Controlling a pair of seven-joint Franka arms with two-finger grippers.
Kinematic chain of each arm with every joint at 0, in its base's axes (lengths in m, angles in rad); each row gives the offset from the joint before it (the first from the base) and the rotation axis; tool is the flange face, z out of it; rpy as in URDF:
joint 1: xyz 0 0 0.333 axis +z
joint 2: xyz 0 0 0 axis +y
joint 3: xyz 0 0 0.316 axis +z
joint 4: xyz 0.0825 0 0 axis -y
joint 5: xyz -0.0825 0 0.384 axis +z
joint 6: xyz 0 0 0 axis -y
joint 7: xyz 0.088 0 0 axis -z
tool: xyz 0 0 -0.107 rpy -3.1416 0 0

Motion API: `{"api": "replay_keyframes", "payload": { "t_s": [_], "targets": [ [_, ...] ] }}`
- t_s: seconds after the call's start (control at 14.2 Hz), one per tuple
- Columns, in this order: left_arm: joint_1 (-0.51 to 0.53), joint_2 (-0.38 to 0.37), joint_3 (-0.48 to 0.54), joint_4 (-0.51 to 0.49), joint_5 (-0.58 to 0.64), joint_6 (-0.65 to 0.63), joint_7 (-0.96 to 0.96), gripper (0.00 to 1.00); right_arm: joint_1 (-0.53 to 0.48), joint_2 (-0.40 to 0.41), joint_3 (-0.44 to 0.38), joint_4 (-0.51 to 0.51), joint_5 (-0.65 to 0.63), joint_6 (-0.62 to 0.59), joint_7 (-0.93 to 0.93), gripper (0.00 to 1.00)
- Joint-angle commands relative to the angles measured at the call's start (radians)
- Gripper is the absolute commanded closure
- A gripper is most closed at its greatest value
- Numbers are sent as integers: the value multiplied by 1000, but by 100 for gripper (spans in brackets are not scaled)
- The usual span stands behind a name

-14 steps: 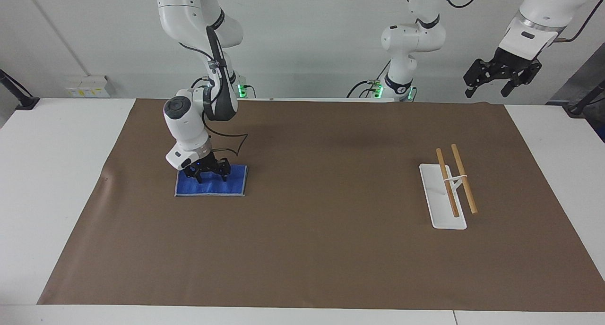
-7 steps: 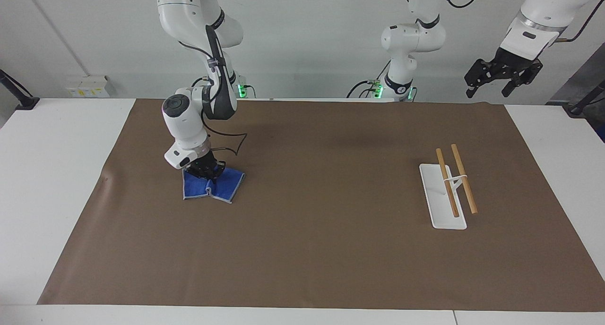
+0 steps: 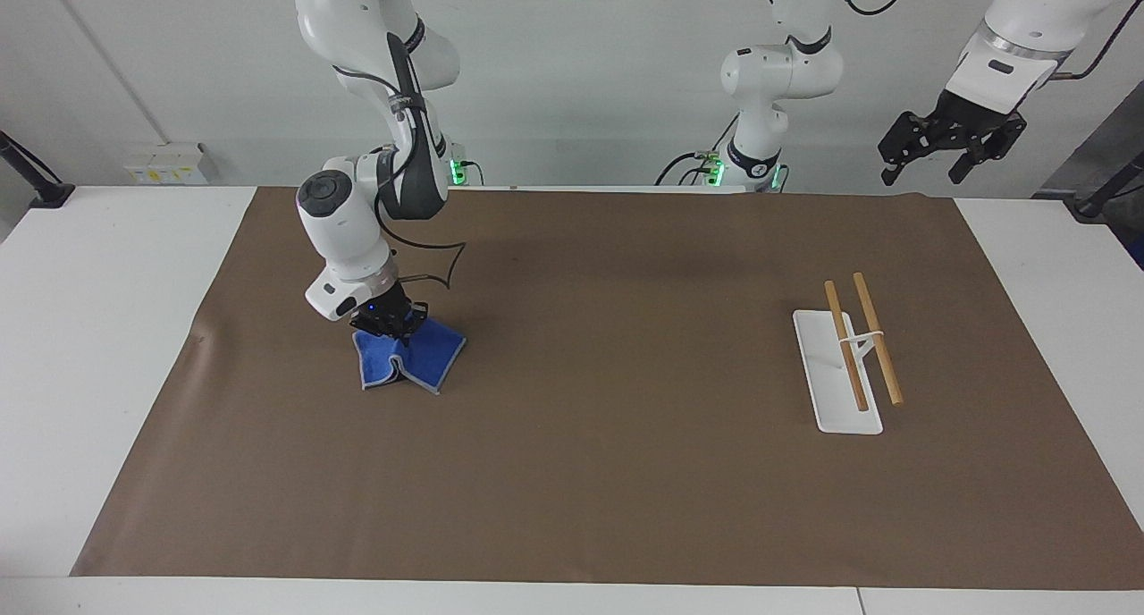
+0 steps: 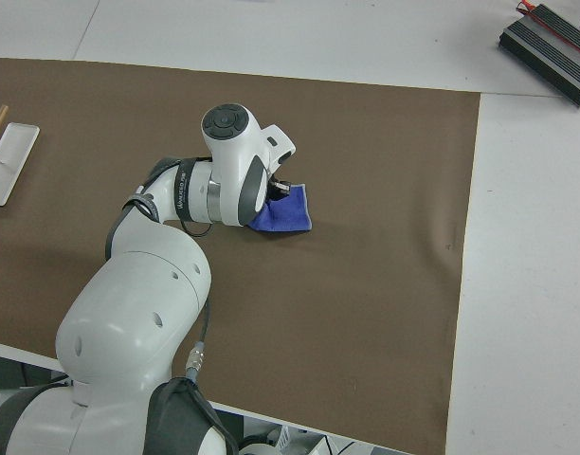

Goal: Right arm passes towel to left arm to hang
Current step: 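Lift the towel with the right gripper while the left gripper approaches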

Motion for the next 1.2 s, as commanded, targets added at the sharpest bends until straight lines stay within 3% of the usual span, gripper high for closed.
{"api": "replay_keyframes", "payload": {
  "t_s": [0.0, 0.21, 0.56, 0.78, 1.13],
  "targets": [
    [2, -29, 1, -30, -9, -5, -12, 0, -4, -3, 29, 86, 109, -45, -9, 100],
    [-10, -32, -2, -33, -9, -32, -12, 0, -5, -15, 60, 137, 184, -59, -38, 100],
    [-4, -33, -5, -45, -29, 1, -11, 0, -4, -23, 112, 243, 507, -57, -97, 100],
    [-18, -61, -8, -119, -84, 104, -136, 0, -4, -60, 146, 252, 675, -60, -101, 100],
    [-42, -121, -13, -267, -285, 260, -352, 0, -2, -101, 197, 228, 966, -68, -163, 100]
  ]
}}
